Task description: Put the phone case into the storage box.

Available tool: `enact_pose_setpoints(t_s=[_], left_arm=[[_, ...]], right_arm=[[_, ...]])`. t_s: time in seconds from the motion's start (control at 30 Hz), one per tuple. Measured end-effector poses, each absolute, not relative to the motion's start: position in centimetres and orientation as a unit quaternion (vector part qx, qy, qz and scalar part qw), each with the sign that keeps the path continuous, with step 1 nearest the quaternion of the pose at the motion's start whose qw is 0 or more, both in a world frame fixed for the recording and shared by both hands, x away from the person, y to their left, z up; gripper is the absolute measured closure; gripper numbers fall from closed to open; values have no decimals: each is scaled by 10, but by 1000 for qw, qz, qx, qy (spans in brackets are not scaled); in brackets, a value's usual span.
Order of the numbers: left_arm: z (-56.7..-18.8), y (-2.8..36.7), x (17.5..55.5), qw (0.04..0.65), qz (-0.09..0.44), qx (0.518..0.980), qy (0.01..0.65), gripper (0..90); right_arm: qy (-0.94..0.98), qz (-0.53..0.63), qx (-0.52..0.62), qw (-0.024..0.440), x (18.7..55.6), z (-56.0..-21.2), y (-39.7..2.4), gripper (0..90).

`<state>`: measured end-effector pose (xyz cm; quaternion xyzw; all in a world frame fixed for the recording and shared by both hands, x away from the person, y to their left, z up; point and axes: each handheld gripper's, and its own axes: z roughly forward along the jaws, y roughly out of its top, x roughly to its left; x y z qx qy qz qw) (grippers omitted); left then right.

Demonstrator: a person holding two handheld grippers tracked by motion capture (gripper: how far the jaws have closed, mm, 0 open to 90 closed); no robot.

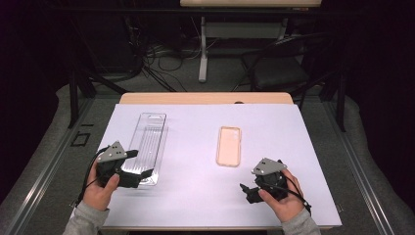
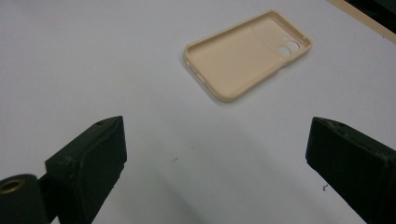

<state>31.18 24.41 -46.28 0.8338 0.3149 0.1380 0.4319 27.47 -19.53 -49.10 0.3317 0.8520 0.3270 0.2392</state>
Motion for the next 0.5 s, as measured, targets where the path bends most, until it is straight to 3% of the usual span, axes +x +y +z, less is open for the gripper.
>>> enact_pose_setpoints(t_s=[0.5], left_arm=[[-447, 223, 361, 416, 104, 850, 305, 124]], right_arm=[[865, 330, 311, 215, 325, -472, -163, 50]])
